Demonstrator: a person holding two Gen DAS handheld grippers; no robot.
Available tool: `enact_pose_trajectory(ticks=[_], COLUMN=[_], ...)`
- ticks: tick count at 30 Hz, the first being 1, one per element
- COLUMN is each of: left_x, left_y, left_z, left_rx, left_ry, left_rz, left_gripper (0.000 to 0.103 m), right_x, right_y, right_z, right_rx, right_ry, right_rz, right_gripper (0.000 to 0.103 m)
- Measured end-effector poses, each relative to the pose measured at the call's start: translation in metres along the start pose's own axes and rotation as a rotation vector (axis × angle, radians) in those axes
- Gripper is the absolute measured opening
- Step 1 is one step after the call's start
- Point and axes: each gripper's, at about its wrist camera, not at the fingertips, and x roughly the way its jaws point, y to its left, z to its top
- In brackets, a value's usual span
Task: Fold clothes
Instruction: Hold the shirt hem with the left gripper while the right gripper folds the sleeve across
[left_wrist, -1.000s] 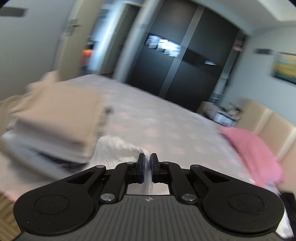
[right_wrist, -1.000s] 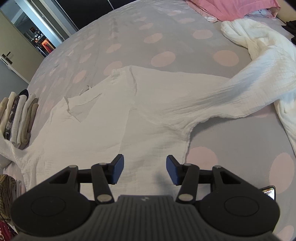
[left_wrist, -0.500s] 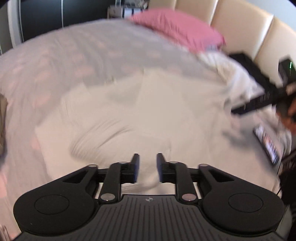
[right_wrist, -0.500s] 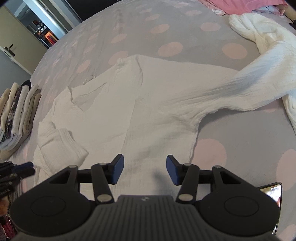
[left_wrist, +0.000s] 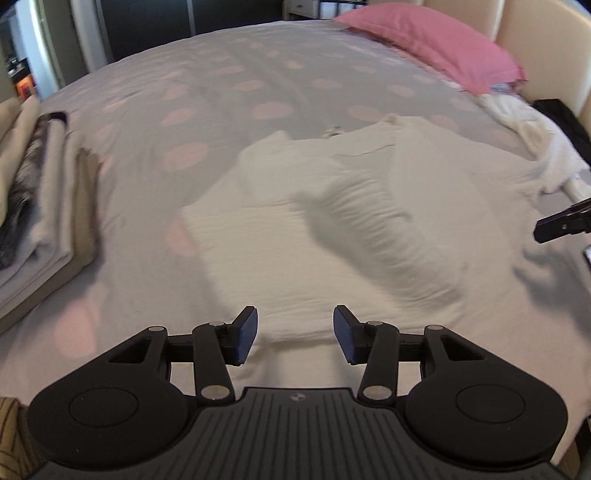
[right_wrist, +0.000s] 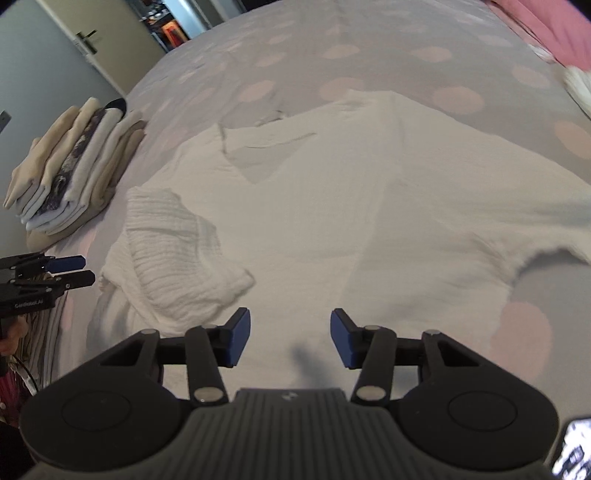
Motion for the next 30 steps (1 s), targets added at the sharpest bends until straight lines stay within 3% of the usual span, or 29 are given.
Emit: enact_pose_trajectory(ticks=[4, 6, 10, 13, 14, 15, 17, 18, 24, 27, 30], left_x=[0.006, 0.01, 0.026, 0.037, 0.04, 0.04, 0.04, 0.039, 0.035, 0.04, 0.044], left_y=[0.015, 0.015, 0.009, 0.008, 0.008, 0.009, 0.01, 0.01, 0.015, 0.017, 0.02], left_z=[-0.013, -0.02, -0.026, -0.024, -0.022, -0.02, -0.017, -0.017, -0.017, -0.018, -0.02], left_rx=[0.019, 0.049, 0.118, 0.107, 0.094, 0.084, 0.071, 0.066, 0.039, 0.025, 0.007], left_ry=[0.043, 0.054, 0.052, 0.023, 0.014, 0.011, 0.013, 0.018, 0.051, 0.089, 0.111], left_rz=[0.003, 0.021, 0.089, 0.118, 0.115, 0.103, 0.088, 0.091, 0.109, 0.122, 0.131], left_gripper=[0.044, 0.049, 0.049, 0.048, 0.044, 0.032, 0.015, 0.012, 0.007, 0.007, 0.007], right_x=[0.029, 0.044, 0.072, 0.088, 0.09, 0.091, 0.086, 0.081, 0.041, 0.033, 0.036], right_y=[0.017, 0.025, 0.038, 0.043, 0.045, 0.047, 0.051, 0.054, 0.055, 0.052, 0.047], right_z=[0.009, 0.014, 0.022, 0.019, 0.017, 0.015, 0.013, 0.012, 0.004, -0.011, -0.026], right_rx=[-0.005, -0.008, -0.007, 0.008, 0.013, 0.016, 0.006, -0.002, -0.018, -0.021, -0.025], right_ry=[0.007, 0.006, 0.02, 0.054, 0.059, 0.063, 0.052, 0.042, 0.028, 0.083, 0.145], right_rz=[0.033, 0.049, 0.052, 0.05, 0.055, 0.059, 0.06, 0.057, -0.022, -0.037, -0.056], right_gripper=[0.044, 0.044, 0.044, 0.041, 0.035, 0.024, 0.019, 0.018, 0.017, 0.014, 0.022])
